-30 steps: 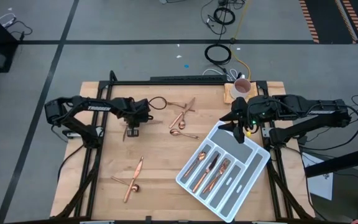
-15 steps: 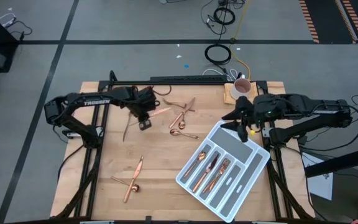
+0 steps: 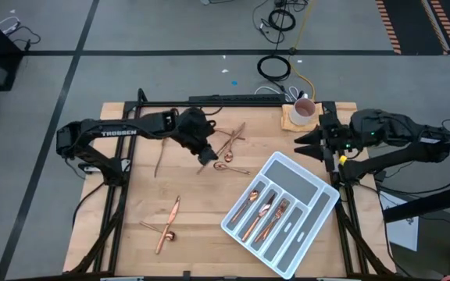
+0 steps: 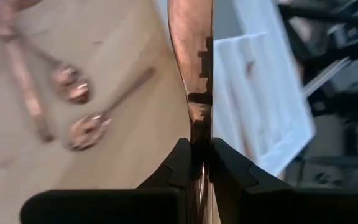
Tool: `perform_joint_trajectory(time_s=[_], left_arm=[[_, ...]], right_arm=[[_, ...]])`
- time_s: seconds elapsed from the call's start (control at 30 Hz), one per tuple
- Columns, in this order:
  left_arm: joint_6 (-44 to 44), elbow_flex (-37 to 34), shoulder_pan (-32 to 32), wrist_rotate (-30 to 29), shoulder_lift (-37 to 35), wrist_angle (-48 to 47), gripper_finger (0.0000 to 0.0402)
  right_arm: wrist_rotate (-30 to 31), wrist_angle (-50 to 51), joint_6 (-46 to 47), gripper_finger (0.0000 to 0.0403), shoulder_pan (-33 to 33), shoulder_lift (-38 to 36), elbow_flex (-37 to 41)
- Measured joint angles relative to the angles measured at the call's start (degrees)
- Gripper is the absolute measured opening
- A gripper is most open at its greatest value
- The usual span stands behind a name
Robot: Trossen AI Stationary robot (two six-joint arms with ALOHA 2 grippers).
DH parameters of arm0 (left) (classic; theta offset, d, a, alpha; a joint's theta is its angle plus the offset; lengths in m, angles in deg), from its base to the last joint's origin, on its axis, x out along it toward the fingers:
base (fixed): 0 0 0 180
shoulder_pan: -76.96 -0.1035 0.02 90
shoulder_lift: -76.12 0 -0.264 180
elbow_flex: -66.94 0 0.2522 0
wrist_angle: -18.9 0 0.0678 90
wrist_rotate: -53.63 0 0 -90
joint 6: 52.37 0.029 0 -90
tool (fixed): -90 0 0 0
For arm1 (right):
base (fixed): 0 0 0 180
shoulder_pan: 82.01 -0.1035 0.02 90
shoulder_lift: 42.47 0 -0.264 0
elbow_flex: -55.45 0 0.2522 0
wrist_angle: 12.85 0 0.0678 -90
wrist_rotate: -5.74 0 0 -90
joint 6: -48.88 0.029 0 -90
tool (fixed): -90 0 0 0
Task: Sort silverware
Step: Put the gold table knife into the cutlery tray with the other gold table knife
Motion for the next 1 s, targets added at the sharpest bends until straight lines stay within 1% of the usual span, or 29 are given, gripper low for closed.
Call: perform_joint_trajectory(time_s=[0.2, 0.37, 0.57, 0.73, 0.87, 1.0], left_arm=[[-8.57, -0.05, 5.37, -0.96, 0.36, 12.3, 0.0038], [-13.24, -0.05, 9.4, -3.61, 2.31, 16.86, 0.0038], [-19.48, -0.07, 15.2, -6.69, 6.19, 24.79, 0.0038], [-25.66, -0.07, 18.66, -12.43, 10.15, 27.39, 0.0038], [-32.0, 0.19, 21.5, -20.23, 12.75, 29.18, 0.0038], [-38.74, 2.2, 24.24, -27.94, 15.63, 31.09, 0.0038]], right_arm=[[0.01, 0.05, -0.89, 0.0167, 0.0, -0.14, 0.0], [0.0, 0.04, -1.46, 0.0167, 0.0, -0.01, 0.0], [0.31, 0.02, 0.06, 0.0167, 0.02, -0.05, 0.0], [0.32, 0.13, -0.74, 0.0167, 0.04, -0.08, 0.0], [0.17, 0.17, -2.23, 0.0167, 0.04, -0.08, 0.0], [0.02, 1.64, -4.52, 0.0167, 0.04, -0.08, 0.0]])
